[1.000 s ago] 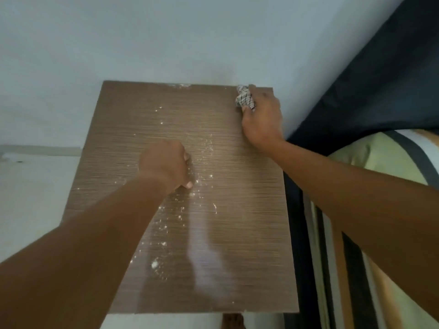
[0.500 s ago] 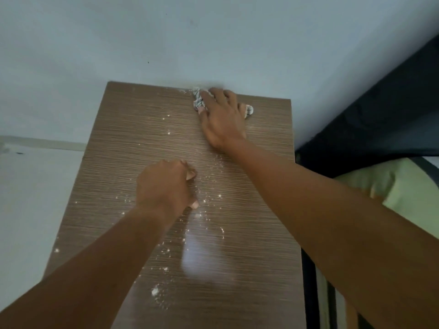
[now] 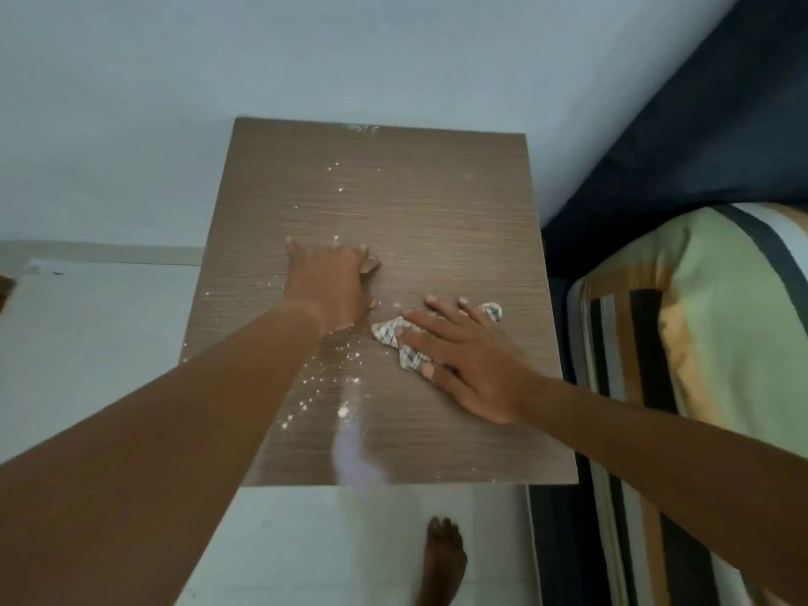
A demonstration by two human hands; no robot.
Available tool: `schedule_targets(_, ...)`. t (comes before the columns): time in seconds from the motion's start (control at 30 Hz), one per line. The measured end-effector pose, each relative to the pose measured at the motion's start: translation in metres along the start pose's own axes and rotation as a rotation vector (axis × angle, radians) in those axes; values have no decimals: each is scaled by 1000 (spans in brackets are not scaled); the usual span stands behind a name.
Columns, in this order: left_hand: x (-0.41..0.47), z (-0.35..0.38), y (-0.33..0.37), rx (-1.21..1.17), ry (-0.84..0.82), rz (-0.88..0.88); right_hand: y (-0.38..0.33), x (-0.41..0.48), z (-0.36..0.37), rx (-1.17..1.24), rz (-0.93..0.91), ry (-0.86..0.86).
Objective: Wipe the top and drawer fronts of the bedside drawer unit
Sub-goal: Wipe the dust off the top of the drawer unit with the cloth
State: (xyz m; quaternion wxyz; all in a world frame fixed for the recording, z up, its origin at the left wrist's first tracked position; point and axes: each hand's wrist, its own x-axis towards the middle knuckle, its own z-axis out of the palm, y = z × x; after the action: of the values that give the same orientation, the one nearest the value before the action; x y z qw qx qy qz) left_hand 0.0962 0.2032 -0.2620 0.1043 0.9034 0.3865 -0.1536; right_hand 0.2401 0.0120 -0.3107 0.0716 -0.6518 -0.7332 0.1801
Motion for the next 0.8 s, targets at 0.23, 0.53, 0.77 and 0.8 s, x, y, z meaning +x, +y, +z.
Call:
schedule_targets(0.23, -91, 35, -4, 50, 46, 99, -101, -82, 52, -31, -122, -20)
schedule_targets(0.53, -118, 49, -16, 5, -2, 115, -120, -107, 58, 11, -208, 149)
schedule_targets(0.77, -112, 35, -2, -55, 58, 61, -107, -42, -10, 206, 145, 509)
schedule_targets(0.8, -107, 31, 0, -78, 65, 49, -98, -33, -20, 271, 230, 571)
